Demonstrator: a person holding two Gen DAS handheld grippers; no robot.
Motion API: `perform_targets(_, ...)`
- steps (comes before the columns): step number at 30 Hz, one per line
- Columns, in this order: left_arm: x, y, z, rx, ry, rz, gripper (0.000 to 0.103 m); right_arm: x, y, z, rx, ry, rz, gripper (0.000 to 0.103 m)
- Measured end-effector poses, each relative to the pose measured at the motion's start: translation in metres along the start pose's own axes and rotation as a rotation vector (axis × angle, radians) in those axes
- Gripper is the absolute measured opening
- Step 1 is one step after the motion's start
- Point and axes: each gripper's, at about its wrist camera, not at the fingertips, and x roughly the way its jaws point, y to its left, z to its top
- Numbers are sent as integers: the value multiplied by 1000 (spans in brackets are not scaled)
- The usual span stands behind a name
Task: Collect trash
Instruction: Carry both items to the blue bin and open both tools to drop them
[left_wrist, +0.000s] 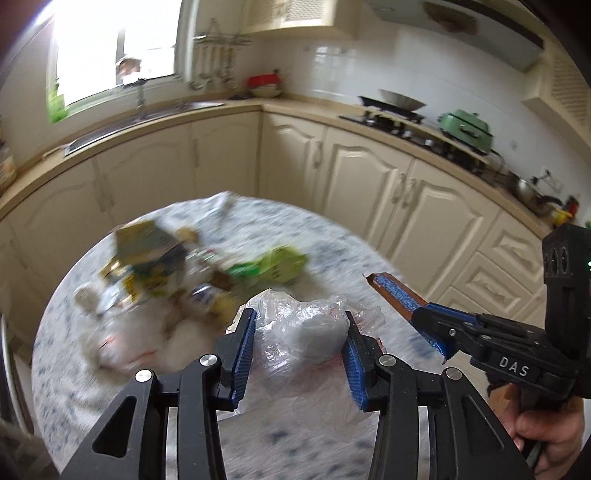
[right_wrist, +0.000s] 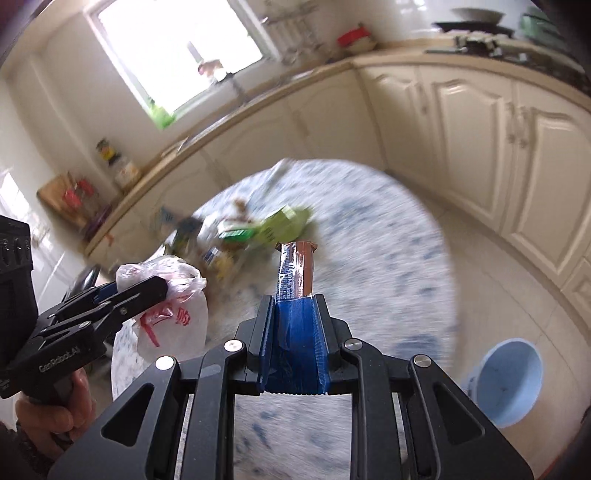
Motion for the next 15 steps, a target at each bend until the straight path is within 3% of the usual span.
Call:
perform_targets(7,37,-106,38,158,-20,-183,39,-95,-83,3,126,-152,-222,20)
perform_targets(11,85,-170,47,222,60,-307,40,-124,-137,-8,204,-169,-351,20)
perform_targets(15,147,-225,42,260,187,-381,40,-130,-200,-27,305,-139,-441,20)
